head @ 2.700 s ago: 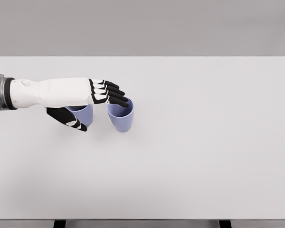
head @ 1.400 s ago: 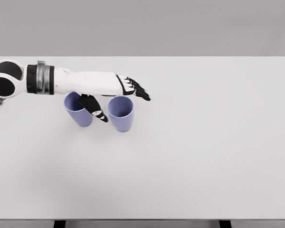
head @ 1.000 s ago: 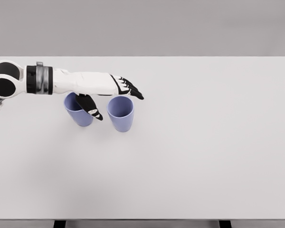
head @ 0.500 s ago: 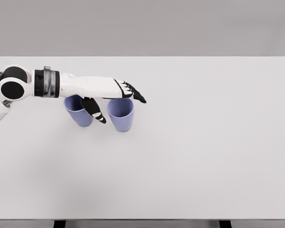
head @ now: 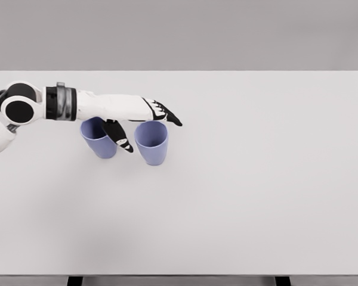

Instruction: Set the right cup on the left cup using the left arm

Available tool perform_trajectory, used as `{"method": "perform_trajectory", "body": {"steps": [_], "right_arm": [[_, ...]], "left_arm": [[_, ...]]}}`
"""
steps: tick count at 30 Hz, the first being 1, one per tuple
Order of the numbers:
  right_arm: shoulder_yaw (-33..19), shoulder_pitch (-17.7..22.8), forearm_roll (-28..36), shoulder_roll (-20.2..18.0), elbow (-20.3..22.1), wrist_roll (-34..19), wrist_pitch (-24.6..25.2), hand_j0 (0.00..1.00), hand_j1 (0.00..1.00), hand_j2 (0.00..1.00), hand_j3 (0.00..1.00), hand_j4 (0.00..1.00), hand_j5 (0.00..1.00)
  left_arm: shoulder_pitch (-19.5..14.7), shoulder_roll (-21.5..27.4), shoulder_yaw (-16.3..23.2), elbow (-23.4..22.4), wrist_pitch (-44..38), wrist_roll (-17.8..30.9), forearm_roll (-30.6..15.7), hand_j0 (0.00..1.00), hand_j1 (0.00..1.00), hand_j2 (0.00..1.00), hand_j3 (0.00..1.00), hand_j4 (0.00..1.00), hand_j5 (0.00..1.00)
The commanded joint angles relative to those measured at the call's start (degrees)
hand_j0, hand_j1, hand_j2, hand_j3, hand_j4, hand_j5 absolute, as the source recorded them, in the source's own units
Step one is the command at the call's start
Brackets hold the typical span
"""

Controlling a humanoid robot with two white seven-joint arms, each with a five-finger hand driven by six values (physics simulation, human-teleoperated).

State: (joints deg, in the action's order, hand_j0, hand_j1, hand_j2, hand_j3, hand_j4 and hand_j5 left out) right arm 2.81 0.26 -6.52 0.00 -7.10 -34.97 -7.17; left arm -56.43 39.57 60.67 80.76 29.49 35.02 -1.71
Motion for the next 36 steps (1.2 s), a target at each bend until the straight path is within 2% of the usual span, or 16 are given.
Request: {"method": "perform_trajectory", "body": {"steps": [1, 26, 28, 36], "right_arm": [[0.0, 0.0, -0.08, 0.0, -0.02, -0.03, -0.03, 1.0, 1.0, 1.0, 1.0, 1.0, 1.0], [0.0, 0.0, -0.08, 0.0, -0.02, -0.03, -0.03, 1.0, 1.0, 1.0, 1.0, 1.0, 1.0], [0.0, 0.0, -0.08, 0.0, -0.02, -0.03, -0.03, 1.0, 1.0, 1.0, 1.0, 1.0, 1.0], [0.0, 0.0, -0.08, 0.0, -0.02, -0.03, -0.03, 1.0, 1.0, 1.0, 1.0, 1.0, 1.0]], "left_arm": [[0.0, -0.54, -0.02, -0.16, -0.13, -0.02, -0.05, 1.0, 1.0, 1.0, 1.0, 1.0, 1.0], [0.7, -2.04, 0.06, -2.54, -0.31, -0.02, 1.18, 1.0, 1.0, 1.0, 1.0, 1.0, 1.0], [0.7, -2.12, -0.02, -2.71, -1.36, -0.02, 2.94, 1.0, 1.0, 1.0, 1.0, 1.0, 1.0], [0.79, -2.83, 0.06, -2.62, -1.27, -0.02, 3.03, 1.0, 1.0, 1.0, 1.0, 1.0, 1.0]]}}
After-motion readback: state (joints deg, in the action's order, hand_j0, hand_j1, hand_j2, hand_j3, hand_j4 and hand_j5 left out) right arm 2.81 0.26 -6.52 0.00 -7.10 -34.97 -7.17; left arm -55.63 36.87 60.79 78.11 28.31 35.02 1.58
